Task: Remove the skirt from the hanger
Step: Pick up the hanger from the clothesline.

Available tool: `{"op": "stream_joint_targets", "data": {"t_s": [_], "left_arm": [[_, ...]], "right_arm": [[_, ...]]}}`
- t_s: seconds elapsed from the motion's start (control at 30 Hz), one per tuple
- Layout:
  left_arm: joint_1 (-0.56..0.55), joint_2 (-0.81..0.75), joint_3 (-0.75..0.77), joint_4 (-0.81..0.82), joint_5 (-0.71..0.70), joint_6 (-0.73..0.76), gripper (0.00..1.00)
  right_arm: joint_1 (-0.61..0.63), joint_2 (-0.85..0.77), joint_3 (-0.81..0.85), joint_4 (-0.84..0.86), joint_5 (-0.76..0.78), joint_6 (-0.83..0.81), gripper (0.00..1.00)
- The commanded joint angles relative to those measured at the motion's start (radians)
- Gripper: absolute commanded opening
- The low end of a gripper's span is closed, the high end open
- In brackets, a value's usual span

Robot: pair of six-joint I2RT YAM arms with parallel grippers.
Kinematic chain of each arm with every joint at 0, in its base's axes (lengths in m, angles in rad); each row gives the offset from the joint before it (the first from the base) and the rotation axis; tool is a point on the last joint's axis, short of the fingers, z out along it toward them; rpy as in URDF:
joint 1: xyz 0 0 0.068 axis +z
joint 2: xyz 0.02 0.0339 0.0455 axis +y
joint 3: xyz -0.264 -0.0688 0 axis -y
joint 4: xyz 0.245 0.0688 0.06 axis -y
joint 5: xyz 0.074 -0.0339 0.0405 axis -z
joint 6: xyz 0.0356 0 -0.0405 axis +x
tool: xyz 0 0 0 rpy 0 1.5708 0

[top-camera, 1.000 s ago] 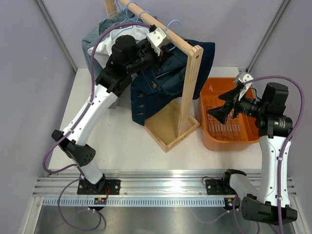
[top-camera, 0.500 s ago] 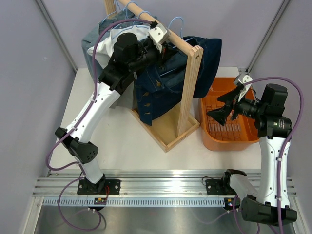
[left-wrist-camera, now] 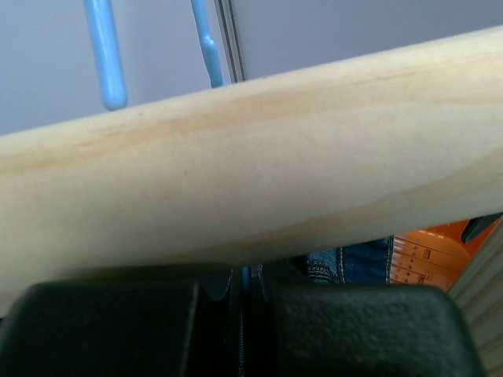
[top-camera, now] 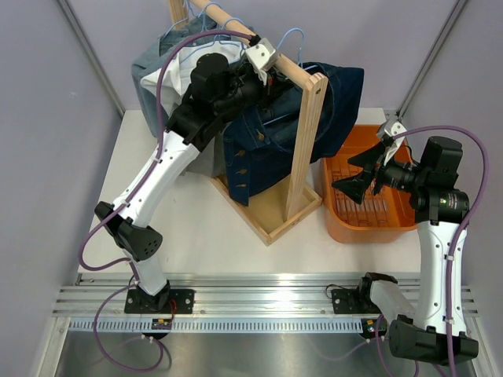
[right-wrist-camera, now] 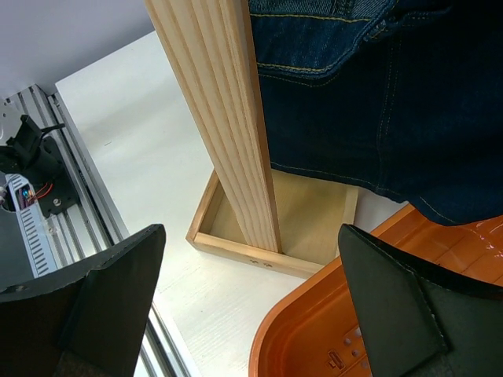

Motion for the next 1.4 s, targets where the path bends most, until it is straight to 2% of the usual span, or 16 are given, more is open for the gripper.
{"op": "stream_joint_targets", "data": {"t_s": [0.0,0.13,0.4,0.67,0.97,1.1,1.23,1.37], "left_arm": [[-0.006,0.003,0.057,0.111,0.034,-0.013,0.0],[-0.01,-0.003,0.041,0.096,0.035,-0.004,0.0],[-0.011,-0.056,-0.086,0.046,0.011,0.037,0.0],[-0.01,-0.068,-0.107,0.01,-0.012,0.071,0.0],[-0.009,-0.279,-0.392,0.081,-0.075,0.076,0.0],[-0.009,-0.348,-0.419,0.075,-0.095,0.074,0.0],[-0.004,-0.407,-0.446,0.0,-0.11,0.088,0.0],[0.003,-0.531,-0.538,-0.05,-0.129,0.076,0.0]], "right_arm": [[0.003,-0.013,-0.002,0.023,-0.033,0.011,0.99],[0.003,-0.01,-0.007,0.023,-0.041,0.011,0.99],[0.004,-0.01,-0.011,0.013,-0.058,0.007,1.0],[0.003,-0.004,-0.007,0.002,-0.076,0.008,0.99],[0.004,0.007,0.0,-0.084,-0.13,-0.085,0.99],[0.004,0.027,0.027,-0.124,-0.15,-0.131,0.99],[0.013,0.053,0.072,-0.216,-0.173,-0.224,0.97],[0.064,0.06,0.127,-0.308,-0.185,-0.318,0.96]]}}
